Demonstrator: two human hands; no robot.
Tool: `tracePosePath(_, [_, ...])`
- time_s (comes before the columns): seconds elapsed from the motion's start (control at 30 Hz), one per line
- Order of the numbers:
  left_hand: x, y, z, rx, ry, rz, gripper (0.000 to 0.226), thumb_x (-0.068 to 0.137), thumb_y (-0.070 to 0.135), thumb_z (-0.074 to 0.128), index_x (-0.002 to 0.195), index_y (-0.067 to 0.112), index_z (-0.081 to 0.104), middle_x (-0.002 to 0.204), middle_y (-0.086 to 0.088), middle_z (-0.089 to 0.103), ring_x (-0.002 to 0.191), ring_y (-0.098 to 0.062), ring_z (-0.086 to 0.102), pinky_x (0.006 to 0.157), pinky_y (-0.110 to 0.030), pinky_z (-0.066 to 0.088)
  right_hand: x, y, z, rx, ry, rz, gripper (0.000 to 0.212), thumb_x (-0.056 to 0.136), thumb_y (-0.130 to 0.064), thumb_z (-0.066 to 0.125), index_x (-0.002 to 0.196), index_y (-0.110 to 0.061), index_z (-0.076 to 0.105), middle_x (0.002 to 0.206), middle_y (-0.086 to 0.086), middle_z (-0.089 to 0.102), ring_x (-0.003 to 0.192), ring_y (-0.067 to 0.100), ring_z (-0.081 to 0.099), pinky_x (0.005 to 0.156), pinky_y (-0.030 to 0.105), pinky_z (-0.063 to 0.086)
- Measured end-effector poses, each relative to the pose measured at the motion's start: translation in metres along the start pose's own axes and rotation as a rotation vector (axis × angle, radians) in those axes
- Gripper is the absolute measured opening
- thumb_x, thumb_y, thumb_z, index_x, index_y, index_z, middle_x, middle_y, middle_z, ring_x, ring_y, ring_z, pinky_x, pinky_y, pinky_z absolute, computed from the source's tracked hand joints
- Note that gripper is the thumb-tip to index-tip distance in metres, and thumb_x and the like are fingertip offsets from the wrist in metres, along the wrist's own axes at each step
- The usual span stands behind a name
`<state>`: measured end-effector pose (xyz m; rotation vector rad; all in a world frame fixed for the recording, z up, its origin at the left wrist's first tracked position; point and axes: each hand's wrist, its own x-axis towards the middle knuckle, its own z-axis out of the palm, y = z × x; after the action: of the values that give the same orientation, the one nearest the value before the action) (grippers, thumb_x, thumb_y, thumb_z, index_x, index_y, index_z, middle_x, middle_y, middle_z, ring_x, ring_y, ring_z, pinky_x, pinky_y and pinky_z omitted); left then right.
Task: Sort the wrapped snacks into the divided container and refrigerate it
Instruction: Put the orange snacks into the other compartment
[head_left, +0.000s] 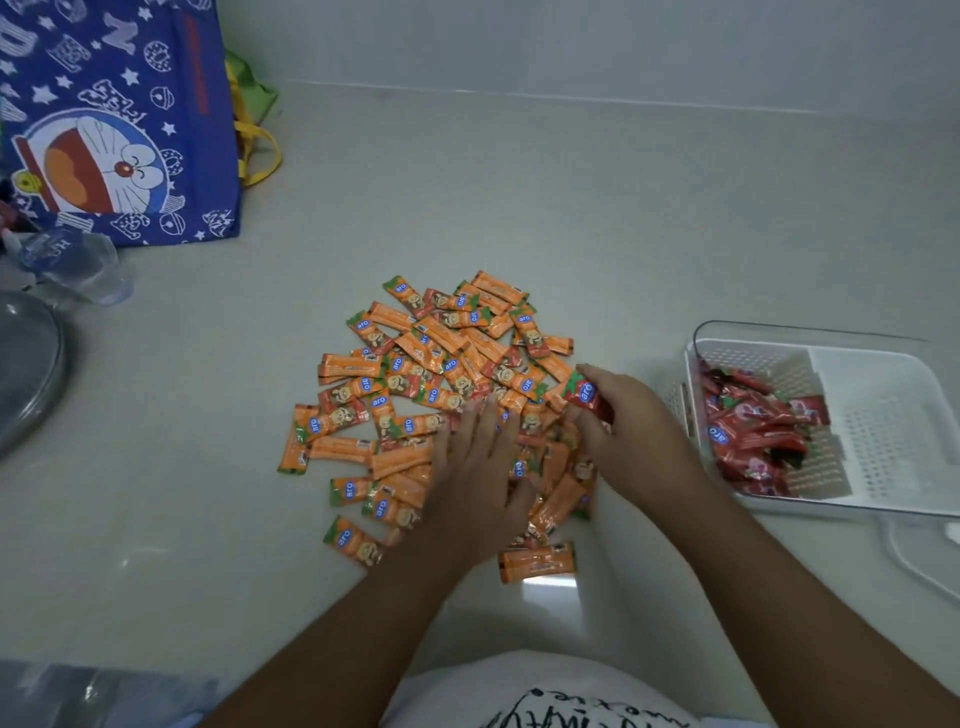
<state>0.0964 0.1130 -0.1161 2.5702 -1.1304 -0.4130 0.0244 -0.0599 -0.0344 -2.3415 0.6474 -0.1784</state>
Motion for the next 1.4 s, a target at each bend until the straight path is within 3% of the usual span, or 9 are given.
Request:
tracePosePath(0.13, [0.014, 0.031, -0.018, -0.081, 0.065, 0.018, 0.069, 0.101, 0.055, 0.031, 0.162, 0.026, 0.015, 0.172, 0.0, 0.0, 0.156, -0.019, -0.012, 0.121, -0.045, -0.012, -0.005, 0.002, -0.038, -0.047, 0.156, -0.05, 0.051, 0.094, -0.022, 0.064, 0.143, -0.016, 0.05, 0.119, 0.005, 0.063, 0.11, 0.02, 0.056, 0.09, 0.029, 0.042])
tracePosePath(0.37, [0.031, 0.113, -0.042, -0.127, 0.139, 0.171, 0.067, 0.1, 0.05, 0.037, 0.16, 0.023, 0.026, 0.171, 0.0, 0.009, 0.157, -0.018, 0.0, 0.123, -0.043, -0.003, -0.022, 0.049, -0.095, -0.101, 0.261, 0.069, 0.05, 0.093, -0.021, 0.062, 0.142, -0.017, 0.051, 0.131, 0.009, 0.063, 0.121, 0.028, 0.055, 0.103, 0.042, 0.045])
tracePosePath(0.6, [0.035, 0.168, -0.033, -0.091, 0.152, 0.238, 0.065, 0.103, 0.048, 0.036, 0.161, 0.021, 0.023, 0.171, 0.003, 0.011, 0.157, -0.015, 0.004, 0.124, -0.042, -0.001, -0.035, 0.093, -0.11, -0.15, 0.146, 0.072, 0.054, 0.089, -0.027, 0.068, 0.14, -0.015, 0.053, 0.129, 0.009, 0.064, 0.119, 0.029, 0.057, 0.102, 0.038, 0.044])
tracePosePath(0.7, [0.037, 0.177, -0.023, -0.091, 0.113, 0.223, 0.067, 0.103, 0.048, 0.033, 0.162, 0.022, 0.015, 0.171, 0.006, 0.002, 0.157, -0.013, -0.002, 0.125, -0.044, -0.002, -0.042, 0.108, -0.115, -0.207, 0.197, 0.004, 0.047, 0.089, -0.029, 0.067, 0.133, -0.015, 0.057, 0.129, 0.004, 0.063, 0.12, 0.026, 0.055, 0.102, 0.038, 0.043])
tracePosePath(0.83, [0.039, 0.183, -0.012, -0.096, 0.106, 0.184, 0.072, 0.101, 0.046, 0.034, 0.163, 0.022, 0.006, 0.171, 0.007, -0.006, 0.156, -0.01, -0.011, 0.126, -0.043, -0.003, -0.051, 0.126, -0.119, -0.266, 0.197, 0.06, 0.055, 0.093, -0.034, 0.06, 0.143, -0.017, 0.047, 0.151, 0.0, 0.047, 0.144, 0.019, 0.033, 0.113, 0.038, 0.032])
tracePosePath(0.93, [0.039, 0.185, -0.009, -0.106, 0.111, 0.159, 0.073, 0.101, 0.045, 0.034, 0.163, 0.022, 0.004, 0.171, 0.007, -0.007, 0.156, -0.009, -0.012, 0.126, -0.042, -0.004, -0.049, 0.129, -0.116, -0.317, 0.129, 0.078, 0.06, 0.095, -0.042, 0.052, 0.148, -0.016, 0.04, 0.156, 0.0, 0.039, 0.15, 0.018, 0.022, 0.116, 0.038, 0.027])
tracePosePath(1.17, [0.025, 0.167, -0.013, -0.071, 0.151, 0.114, 0.074, 0.102, 0.056, 0.026, 0.163, 0.019, 0.009, 0.171, 0.005, 0.001, 0.156, -0.011, -0.009, 0.125, -0.036, -0.007, -0.052, 0.111, -0.112, -0.231, 0.151, 0.044, 0.057, 0.095, -0.037, 0.055, 0.146, -0.013, 0.046, 0.152, 0.005, 0.045, 0.145, 0.02, 0.031, 0.118, 0.038, 0.026])
tracePosePath(1.3, [0.009, 0.125, -0.014, -0.097, 0.154, -0.015, 0.074, 0.1, 0.059, 0.024, 0.163, 0.021, 0.015, 0.171, 0.006, 0.006, 0.157, -0.01, -0.005, 0.127, -0.04, -0.001, -0.054, 0.072, -0.087, -0.123, 0.142, -0.104, 0.052, 0.092, -0.024, 0.065, 0.14, -0.009, 0.054, 0.149, 0.005, 0.05, 0.146, 0.022, 0.032, 0.121, 0.036, 0.022])
tracePosePath(1.4, [-0.005, 0.081, -0.016, -0.09, 0.141, -0.129, 0.073, 0.1, 0.059, 0.027, 0.162, 0.022, 0.017, 0.17, 0.005, 0.012, 0.157, -0.013, 0.0, 0.123, -0.04, -0.002, -0.053, 0.04, -0.06, -0.103, 0.077, -0.256, 0.048, 0.091, -0.021, 0.066, 0.137, -0.008, 0.057, 0.143, 0.004, 0.055, 0.147, 0.022, 0.031, 0.118, 0.043, 0.029])
